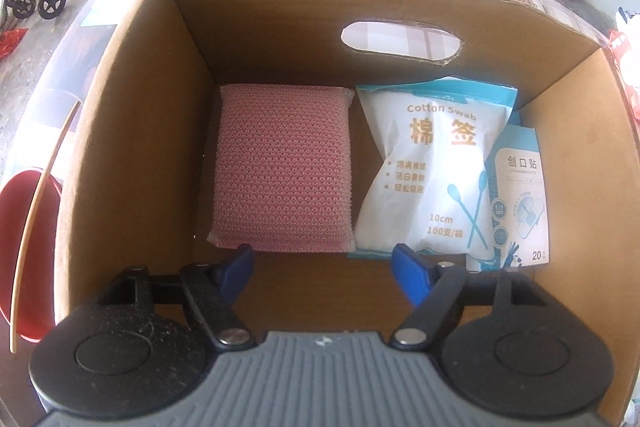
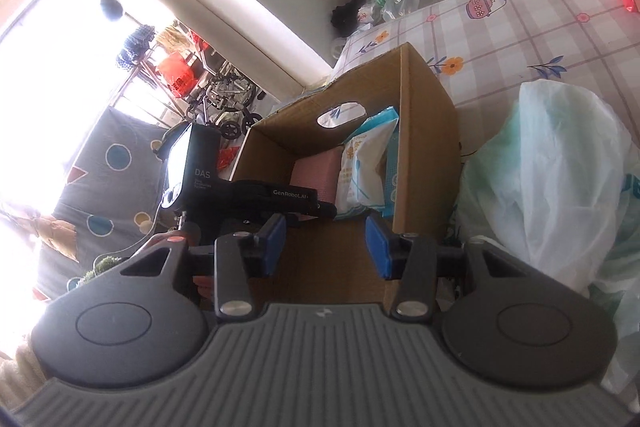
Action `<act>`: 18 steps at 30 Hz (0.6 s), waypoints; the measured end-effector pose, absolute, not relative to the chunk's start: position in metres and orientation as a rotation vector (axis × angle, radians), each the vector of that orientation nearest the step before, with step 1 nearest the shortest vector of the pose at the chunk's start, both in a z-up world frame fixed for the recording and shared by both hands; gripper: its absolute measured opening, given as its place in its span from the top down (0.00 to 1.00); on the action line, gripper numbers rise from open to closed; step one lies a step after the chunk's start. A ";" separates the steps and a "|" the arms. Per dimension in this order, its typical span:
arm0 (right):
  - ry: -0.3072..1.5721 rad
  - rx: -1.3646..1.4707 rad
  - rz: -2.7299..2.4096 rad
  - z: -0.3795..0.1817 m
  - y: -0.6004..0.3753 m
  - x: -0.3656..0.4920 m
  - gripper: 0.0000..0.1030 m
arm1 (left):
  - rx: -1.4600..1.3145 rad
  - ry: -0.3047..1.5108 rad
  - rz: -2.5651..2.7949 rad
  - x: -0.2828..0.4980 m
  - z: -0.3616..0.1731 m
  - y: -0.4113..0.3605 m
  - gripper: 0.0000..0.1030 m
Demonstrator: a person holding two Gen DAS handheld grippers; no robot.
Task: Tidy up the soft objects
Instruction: 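Reach the left gripper to the blue wet-wipe pack and grasp it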
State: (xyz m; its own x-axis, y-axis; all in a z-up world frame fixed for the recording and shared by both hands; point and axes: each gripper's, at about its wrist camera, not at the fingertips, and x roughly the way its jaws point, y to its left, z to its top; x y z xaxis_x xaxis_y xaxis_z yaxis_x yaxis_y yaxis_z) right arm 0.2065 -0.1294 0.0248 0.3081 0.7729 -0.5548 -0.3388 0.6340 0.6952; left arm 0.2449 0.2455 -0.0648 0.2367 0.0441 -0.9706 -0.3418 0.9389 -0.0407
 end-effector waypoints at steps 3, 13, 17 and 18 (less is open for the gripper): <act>0.986 0.506 0.770 0.022 -0.141 0.194 0.55 | -0.318 1.277 0.289 0.228 -0.052 0.246 0.14; 0.881 0.517 0.730 0.036 -0.191 0.165 0.52 | -0.321 1.027 0.225 0.166 0.038 0.213 0.13; 0.837 0.514 0.688 0.043 -0.220 0.155 0.52 | -0.284 0.977 0.114 0.173 0.059 0.166 0.13; 0.826 0.510 0.678 0.045 -0.227 0.153 0.52 | -0.273 0.973 0.083 0.174 0.061 0.152 0.13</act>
State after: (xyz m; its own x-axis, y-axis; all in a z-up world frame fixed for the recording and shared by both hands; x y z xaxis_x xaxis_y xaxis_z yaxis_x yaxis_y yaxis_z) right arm 0.1525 -0.2273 0.0450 0.4930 0.7173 -0.4924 -0.3430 0.6803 0.6477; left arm 0.1743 0.1525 0.0614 0.5624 -0.0525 -0.8252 -0.1910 0.9628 -0.1914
